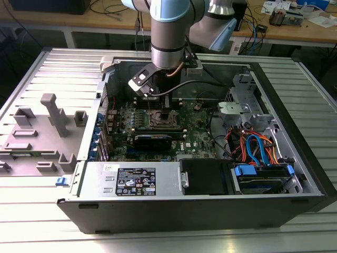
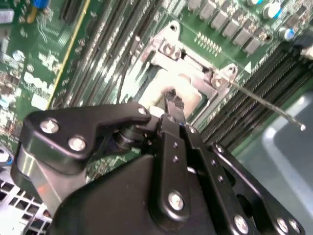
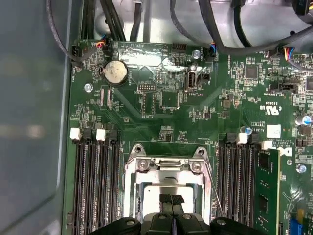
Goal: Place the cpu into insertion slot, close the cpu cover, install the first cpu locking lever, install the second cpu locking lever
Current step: 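Close the cpu cover, then install the first cpu locking lever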
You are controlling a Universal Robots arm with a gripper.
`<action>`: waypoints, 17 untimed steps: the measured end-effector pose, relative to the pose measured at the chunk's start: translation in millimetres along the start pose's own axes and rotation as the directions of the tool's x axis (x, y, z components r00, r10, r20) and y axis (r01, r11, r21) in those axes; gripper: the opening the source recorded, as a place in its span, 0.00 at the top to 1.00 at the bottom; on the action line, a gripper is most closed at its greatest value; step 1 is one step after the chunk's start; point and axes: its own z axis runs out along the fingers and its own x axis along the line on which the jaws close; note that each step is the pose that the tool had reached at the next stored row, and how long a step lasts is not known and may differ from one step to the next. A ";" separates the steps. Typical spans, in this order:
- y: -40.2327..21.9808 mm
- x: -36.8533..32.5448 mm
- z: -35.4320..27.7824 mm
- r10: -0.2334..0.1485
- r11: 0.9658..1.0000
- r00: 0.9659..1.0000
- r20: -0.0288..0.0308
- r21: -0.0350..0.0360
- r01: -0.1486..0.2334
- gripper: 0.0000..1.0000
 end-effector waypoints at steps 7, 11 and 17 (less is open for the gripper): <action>0.7 0.0 0.0 0.000 1.000 1.000 0.000 0.000 0.000 0.89; 0.9 0.0 0.0 0.000 1.000 1.000 0.000 0.000 0.000 0.89; 1.0 -0.1 -1.4 0.000 1.000 1.000 0.000 0.000 0.000 0.89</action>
